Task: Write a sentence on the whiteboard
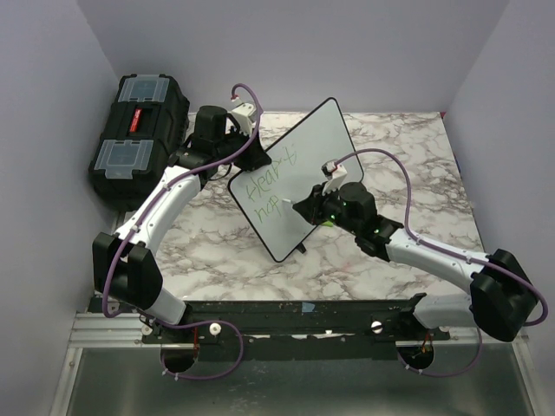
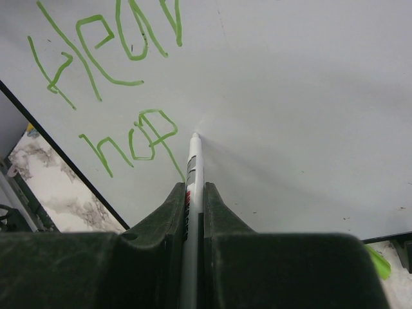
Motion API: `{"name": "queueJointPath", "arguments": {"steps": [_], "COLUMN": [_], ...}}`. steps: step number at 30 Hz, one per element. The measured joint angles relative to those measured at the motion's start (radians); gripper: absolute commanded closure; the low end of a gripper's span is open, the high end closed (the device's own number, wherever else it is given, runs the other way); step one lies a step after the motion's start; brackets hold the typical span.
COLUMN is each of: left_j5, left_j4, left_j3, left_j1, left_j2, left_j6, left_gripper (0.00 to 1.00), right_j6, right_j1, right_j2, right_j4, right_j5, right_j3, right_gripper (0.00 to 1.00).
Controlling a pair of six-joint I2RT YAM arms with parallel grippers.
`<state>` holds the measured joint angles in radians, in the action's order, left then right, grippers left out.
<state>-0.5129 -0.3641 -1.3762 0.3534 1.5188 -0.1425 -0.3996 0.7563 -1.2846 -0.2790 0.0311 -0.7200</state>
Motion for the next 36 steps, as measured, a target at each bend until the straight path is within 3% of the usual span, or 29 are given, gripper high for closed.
{"name": "queueJointPath", "arguments": {"steps": [36], "left_j5": [0.000], "left_j4": [0.001], "left_j3": [0.000], "left_j1": [-0.018], "left_j2": [0.017], "left_j6": [0.004], "left_gripper": [1.00], "right_j6": [0.005], "right_j1": [0.012], "right_j2": [-0.050], "right_j4": [-0.060], "right_j5": [-0.013], "right_j3": [-0.031], "right_gripper": [0.99]}}
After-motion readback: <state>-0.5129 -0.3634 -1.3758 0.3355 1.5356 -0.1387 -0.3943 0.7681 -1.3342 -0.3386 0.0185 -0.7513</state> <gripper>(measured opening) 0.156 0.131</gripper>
